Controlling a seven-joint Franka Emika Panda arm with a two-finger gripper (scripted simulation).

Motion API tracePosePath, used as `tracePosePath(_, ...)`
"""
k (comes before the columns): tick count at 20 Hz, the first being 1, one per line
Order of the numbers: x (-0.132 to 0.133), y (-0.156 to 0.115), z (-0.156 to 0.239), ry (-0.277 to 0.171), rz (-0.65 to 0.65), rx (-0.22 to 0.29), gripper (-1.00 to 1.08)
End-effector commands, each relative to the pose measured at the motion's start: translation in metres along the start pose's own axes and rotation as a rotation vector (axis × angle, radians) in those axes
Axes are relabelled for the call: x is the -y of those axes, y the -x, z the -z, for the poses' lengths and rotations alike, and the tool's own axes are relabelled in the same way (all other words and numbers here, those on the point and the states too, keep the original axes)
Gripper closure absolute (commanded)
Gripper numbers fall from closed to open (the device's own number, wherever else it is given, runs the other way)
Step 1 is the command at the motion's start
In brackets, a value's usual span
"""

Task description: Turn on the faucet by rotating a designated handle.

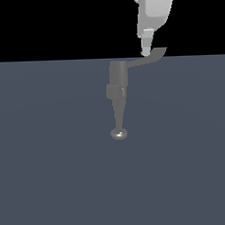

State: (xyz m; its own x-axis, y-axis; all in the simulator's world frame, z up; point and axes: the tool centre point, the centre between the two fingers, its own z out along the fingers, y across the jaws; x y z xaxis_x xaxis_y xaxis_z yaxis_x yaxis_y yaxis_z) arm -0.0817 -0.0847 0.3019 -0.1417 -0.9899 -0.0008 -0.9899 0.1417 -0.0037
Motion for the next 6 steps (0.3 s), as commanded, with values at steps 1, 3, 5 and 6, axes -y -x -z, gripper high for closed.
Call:
tracePosePath(1,0.0040,-0.0236,-0.0015,0.003,-0.035,-0.001,1.08)
tracePosePath(3,0.0076,-0.0283,-0.0017,0.003,-0.036,-0.001,1.08)
tracePosePath(5,0.0111,-0.0329,-0.0018,0.003,-0.038,-0.001,1.08)
tracePosePath(6,0.0111,-0.0329,-0.0018,0.003,-0.038,-0.001,1.08)
